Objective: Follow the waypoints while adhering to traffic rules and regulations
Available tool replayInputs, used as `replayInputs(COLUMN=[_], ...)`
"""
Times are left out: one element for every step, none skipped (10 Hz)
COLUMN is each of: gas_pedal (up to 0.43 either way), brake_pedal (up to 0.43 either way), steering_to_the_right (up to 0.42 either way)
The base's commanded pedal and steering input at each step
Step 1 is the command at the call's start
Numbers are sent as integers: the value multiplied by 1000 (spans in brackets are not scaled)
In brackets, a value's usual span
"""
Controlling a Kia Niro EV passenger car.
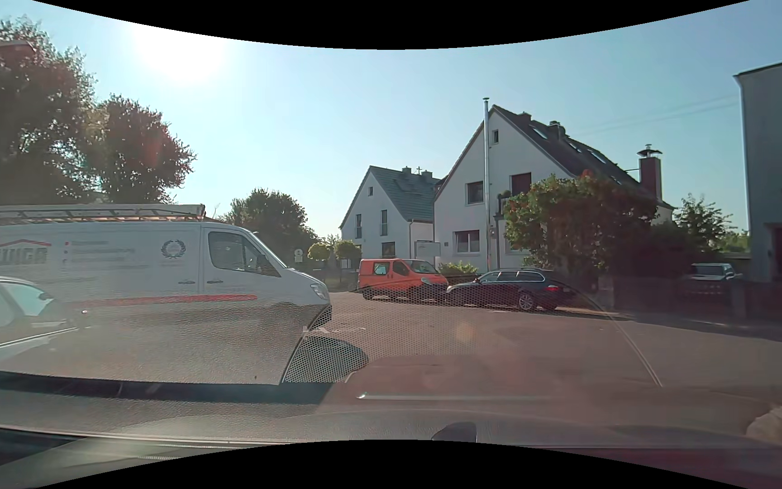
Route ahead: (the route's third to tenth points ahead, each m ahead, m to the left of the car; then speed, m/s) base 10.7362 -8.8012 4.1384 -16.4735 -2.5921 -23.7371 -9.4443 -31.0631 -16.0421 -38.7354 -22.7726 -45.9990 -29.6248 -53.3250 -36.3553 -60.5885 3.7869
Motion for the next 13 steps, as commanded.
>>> replayInputs(gas_pedal=[0,0,0,0,0,0,0,0,0,0,0,0,0], brake_pedal=[152,152,159,159,152,159,159,159,159,159,159,159,159], steering_to_the_right=[97,119,148,183,212,239,264,287,307,338,370,401,430])
